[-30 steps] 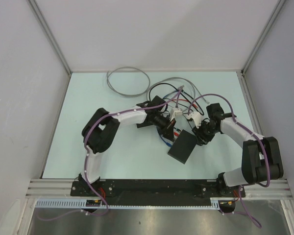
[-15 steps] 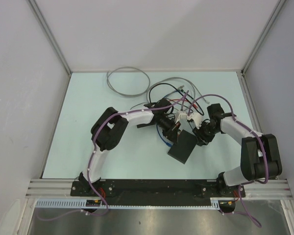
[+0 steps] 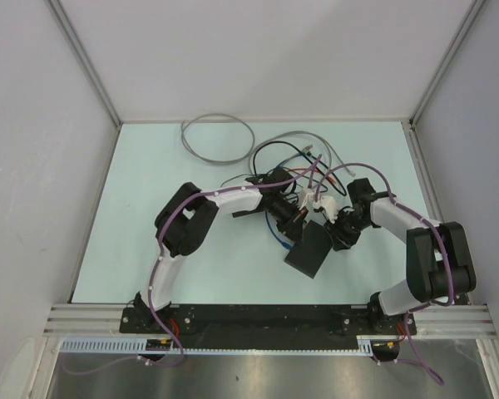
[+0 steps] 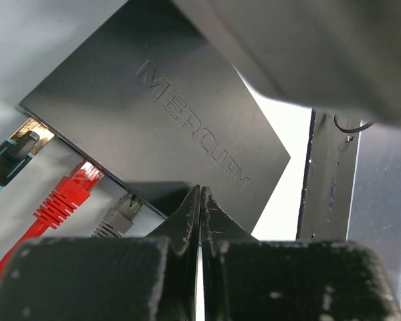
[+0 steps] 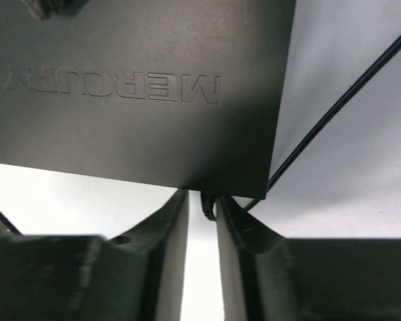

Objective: Pull the plug from the switch port

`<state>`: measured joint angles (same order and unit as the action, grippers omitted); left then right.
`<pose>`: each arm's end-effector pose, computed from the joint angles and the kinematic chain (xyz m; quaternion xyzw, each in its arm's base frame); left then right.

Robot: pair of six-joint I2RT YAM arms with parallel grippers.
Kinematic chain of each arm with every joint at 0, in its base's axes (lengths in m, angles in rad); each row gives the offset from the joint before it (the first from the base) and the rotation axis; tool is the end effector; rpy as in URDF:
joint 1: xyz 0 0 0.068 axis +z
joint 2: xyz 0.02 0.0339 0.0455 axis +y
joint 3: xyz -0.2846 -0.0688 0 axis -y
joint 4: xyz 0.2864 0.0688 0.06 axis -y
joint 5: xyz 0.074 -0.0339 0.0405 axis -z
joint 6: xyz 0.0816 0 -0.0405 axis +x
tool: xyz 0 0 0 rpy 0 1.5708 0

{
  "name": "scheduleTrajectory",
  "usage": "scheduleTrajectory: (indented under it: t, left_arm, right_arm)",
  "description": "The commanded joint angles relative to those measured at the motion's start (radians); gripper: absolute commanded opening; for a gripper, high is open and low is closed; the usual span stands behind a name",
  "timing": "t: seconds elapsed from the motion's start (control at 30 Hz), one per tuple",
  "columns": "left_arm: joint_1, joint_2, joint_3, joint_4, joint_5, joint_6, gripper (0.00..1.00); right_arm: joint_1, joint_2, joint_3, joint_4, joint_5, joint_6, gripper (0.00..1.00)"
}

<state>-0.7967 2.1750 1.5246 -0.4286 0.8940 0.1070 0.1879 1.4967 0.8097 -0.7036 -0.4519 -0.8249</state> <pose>0.3076 -0.4056 0.1118 0.4766 0.7409 -0.4688 0.0649 0.2732 0.0882 0.1170 -0.4884 0.8390 0.1844 0.1531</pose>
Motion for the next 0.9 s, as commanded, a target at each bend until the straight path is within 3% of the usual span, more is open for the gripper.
scheduleTrajectory:
  t: [0.0,0.13,0.23,0.43,0.67,0.87]
  left_arm:
    - [-0.015,0.022,0.014,-0.002,-0.052,0.011,0.01]
    - [-0.015,0.022,0.016,-0.002,-0.055,0.011,0.01]
    - [-0.016,0.025,0.017,-0.004,-0.056,0.011,0.01]
    - [-0.016,0.028,0.020,-0.004,-0.058,0.008,0.00]
    - [-0.015,0.031,0.023,-0.006,-0.055,0.010,0.00]
    - [-0.015,0.031,0.023,-0.007,-0.056,0.011,0.00]
  right_arm:
    - [0.012,0.013,-0.001,0.033,-0.028,-0.025,0.24]
    - [0.010,0.016,-0.003,0.030,-0.015,-0.049,0.06]
    - [0.005,0.013,-0.007,0.026,-0.013,-0.075,0.00]
    - [0.012,0.003,-0.010,0.055,0.015,-0.022,0.00]
    - [0.004,0.057,-0.006,-0.068,-0.018,0.012,0.00]
    - [0.022,0.060,-0.004,-0.028,0.139,0.059,0.00]
